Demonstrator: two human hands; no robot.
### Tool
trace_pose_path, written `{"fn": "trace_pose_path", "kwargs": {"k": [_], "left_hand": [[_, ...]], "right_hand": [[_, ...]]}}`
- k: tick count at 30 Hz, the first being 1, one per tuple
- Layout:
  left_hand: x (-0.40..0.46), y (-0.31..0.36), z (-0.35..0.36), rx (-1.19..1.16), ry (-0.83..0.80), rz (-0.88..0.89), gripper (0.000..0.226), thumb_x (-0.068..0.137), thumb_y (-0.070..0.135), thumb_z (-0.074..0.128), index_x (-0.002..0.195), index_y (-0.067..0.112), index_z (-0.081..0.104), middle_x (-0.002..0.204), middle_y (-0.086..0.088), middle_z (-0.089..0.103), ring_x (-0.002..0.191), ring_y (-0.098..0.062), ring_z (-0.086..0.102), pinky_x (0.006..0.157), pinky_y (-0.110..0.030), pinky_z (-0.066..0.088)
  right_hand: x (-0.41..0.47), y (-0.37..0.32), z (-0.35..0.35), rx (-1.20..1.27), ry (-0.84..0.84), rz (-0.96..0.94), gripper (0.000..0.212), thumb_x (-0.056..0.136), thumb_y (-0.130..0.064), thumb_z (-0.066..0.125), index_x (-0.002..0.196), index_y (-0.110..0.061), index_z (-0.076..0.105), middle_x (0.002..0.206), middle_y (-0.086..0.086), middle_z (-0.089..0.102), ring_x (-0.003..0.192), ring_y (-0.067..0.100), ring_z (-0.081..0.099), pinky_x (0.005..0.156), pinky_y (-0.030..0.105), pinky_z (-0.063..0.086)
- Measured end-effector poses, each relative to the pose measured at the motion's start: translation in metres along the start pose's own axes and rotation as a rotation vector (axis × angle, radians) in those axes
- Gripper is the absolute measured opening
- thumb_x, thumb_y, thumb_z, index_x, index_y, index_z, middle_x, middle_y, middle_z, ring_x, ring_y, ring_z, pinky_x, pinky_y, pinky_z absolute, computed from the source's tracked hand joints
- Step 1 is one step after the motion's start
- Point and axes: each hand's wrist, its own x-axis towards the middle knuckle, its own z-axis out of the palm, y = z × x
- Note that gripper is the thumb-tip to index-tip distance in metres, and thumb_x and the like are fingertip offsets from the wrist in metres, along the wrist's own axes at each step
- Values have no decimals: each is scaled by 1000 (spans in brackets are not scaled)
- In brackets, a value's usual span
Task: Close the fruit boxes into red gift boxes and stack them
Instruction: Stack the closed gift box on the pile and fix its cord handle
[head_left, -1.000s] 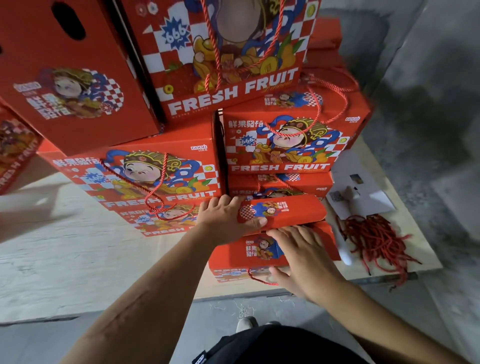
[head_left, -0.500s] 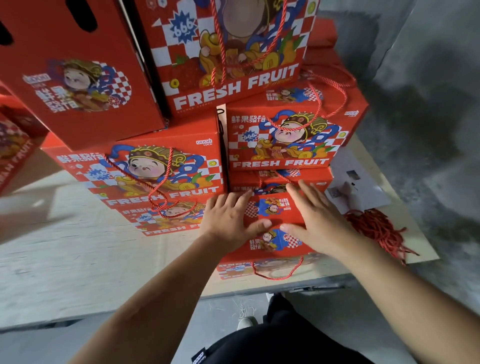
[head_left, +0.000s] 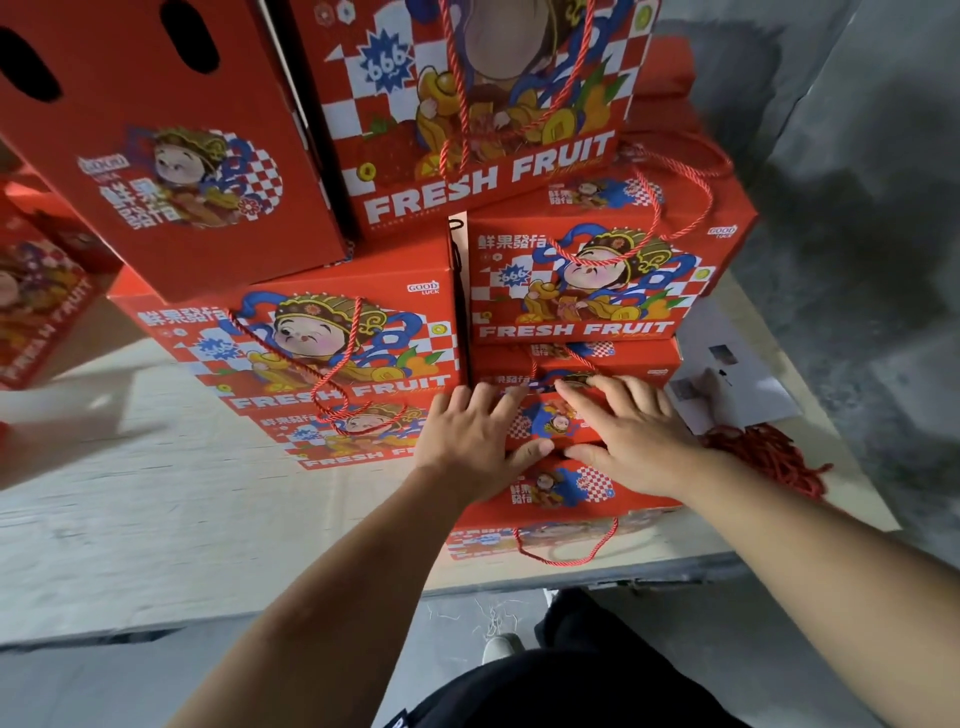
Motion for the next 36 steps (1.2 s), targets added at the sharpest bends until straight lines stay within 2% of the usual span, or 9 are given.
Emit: {"fn": "trace_pose_path", "kwargs": {"k": [5, 10, 14, 18, 22, 27, 29, 33, 36], "left_hand": [[-4, -1, 0, -34, 109, 45, 83, 99, 80, 14, 159, 26, 31, 144, -4, 47, 127, -27, 45, 107, -42, 38], [-45, 4, 3, -262, 424, 50, 55, 98, 73, 45, 121, 26, 60, 118, 3, 52, 100, -23, 47, 86, -39, 38], [-80, 13, 15, -188, 273, 34, 89, 79, 93, 50, 135, 24, 57, 129, -1, 52, 111, -25, 50, 96, -44, 42], [-81, 21, 11, -105, 209, -6, 92, 73, 84, 64, 140, 23, 54, 133, -6, 52, 117, -30, 52, 101, -48, 43], [-70, 24, -1, -185, 92, 0, 103, 78, 92, 51, 153, 22, 43, 152, -2, 46, 141, -29, 41, 119, -52, 34], [-54, 14, -21, -311, 216, 42, 60, 101, 65, 49, 147, 26, 52, 144, 5, 56, 130, -24, 52, 109, -41, 42], [-41, 4, -26, -268, 101, 16, 57, 102, 54, 51, 154, 32, 44, 155, 4, 49, 141, -26, 45, 115, -42, 37], [-12, -6, -32, -172, -170, 88, 64, 105, 62, 33, 162, 45, 10, 171, 0, 23, 156, -33, 23, 123, -53, 26], [4, -14, -38, -165, -231, 123, 66, 102, 67, 36, 161, 47, 14, 166, 2, 33, 149, -34, 37, 116, -52, 37]], "right_hand": [[1, -1, -4, 109, -92, 9, 87, 88, -88, 21, 153, -55, -25, 170, -6, -18, 157, 27, -13, 125, 56, 2], [-48, -24, 14, 196, 395, 85, 79, 92, -69, 45, 157, -26, 33, 151, 7, 35, 135, 34, 42, 109, 49, 36], [-71, -26, 35, 177, 492, 30, 75, 86, -70, 55, 140, -17, 54, 136, 6, 45, 126, 35, 48, 104, 53, 45], [-70, -31, 30, 190, 471, 99, 89, 75, -87, 52, 134, -22, 54, 131, 5, 45, 113, 33, 44, 93, 48, 47], [-69, -30, 27, 168, 378, 36, 103, 73, -88, 60, 149, -20, 46, 147, 2, 41, 128, 32, 43, 105, 48, 42], [-83, -52, 30, 238, 523, -65, 65, 85, -63, 62, 134, -20, 59, 129, 1, 51, 107, 32, 53, 90, 47, 47], [-85, -58, 34, 250, 430, -39, 81, 84, -66, 63, 148, -17, 51, 144, 2, 47, 124, 30, 47, 105, 49, 47], [-69, -57, 22, 247, 169, 32, 112, 76, -81, 55, 164, -25, 14, 168, -12, 13, 156, 18, 9, 129, 44, 12], [-52, -62, 8, 192, 150, 2, 98, 73, -81, 60, 153, -32, 33, 154, -13, 33, 141, 21, 31, 118, 45, 33]]}}
